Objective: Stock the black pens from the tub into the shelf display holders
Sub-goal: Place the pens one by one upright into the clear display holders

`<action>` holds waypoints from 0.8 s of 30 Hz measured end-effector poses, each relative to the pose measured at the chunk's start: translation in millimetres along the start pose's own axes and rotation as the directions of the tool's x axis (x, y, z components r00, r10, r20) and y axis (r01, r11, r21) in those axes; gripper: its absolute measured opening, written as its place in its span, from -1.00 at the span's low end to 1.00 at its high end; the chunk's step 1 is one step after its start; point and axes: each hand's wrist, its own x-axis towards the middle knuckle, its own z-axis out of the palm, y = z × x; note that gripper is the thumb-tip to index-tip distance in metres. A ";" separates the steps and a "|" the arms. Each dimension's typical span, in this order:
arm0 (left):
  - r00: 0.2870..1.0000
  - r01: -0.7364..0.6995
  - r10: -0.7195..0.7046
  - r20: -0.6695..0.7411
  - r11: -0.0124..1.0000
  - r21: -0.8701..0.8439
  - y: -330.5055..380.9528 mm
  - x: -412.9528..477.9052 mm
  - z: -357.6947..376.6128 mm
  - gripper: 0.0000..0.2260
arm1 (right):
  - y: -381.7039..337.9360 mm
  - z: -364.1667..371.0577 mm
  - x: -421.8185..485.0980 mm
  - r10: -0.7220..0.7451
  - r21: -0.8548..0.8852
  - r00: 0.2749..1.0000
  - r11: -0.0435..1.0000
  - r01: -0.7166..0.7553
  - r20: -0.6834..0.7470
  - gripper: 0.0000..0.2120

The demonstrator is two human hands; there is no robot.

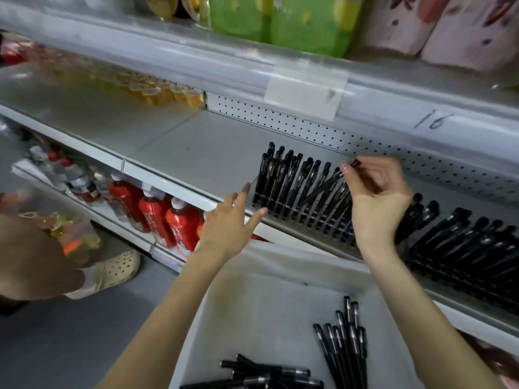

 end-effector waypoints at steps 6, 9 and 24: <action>1.000 -0.008 0.007 0.014 0.993 0.115 -2.8 1.7 7.7 -0.25 | 14.1 4.9 0.7 -0.063 -0.077 0.995 0.995 0.069 0.076 -0.79; 1.000 -0.022 0.023 -0.002 0.993 0.118 -2.7 2.2 10.4 -0.27 | 16.3 7.8 -0.4 -0.089 -0.130 0.988 0.986 0.105 0.129 -0.80; 0.998 -0.042 0.048 -0.036 0.989 0.144 -3.3 -1.2 13.0 -0.32 | 23.1 19.2 3.7 -0.380 -0.520 0.829 0.649 0.556 0.411 -0.69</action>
